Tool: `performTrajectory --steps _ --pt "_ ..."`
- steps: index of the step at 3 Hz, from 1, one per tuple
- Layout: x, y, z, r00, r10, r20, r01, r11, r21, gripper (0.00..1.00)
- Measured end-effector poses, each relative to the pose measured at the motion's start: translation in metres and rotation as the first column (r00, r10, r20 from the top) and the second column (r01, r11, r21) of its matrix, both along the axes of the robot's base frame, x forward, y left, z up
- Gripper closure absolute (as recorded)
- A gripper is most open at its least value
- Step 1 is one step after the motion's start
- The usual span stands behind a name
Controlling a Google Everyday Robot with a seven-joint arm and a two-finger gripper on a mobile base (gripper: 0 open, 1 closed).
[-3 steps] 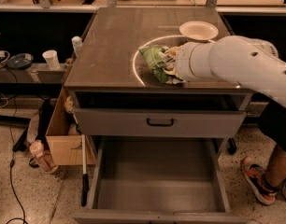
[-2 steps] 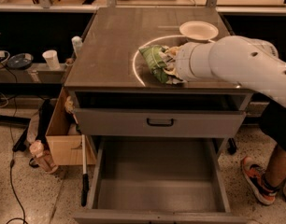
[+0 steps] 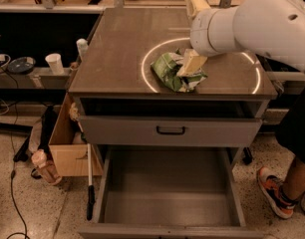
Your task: Pick green jalapeno chip bag from middle drawer and place on counter
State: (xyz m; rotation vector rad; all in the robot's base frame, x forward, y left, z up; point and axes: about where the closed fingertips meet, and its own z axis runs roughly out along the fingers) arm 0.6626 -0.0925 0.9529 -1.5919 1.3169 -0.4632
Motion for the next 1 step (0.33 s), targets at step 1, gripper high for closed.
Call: performTrajectory --steps 1 --pt "0.0 0.0 0.0 1.0 0.0 0.0 0.0 1.0 0.0 0.0"
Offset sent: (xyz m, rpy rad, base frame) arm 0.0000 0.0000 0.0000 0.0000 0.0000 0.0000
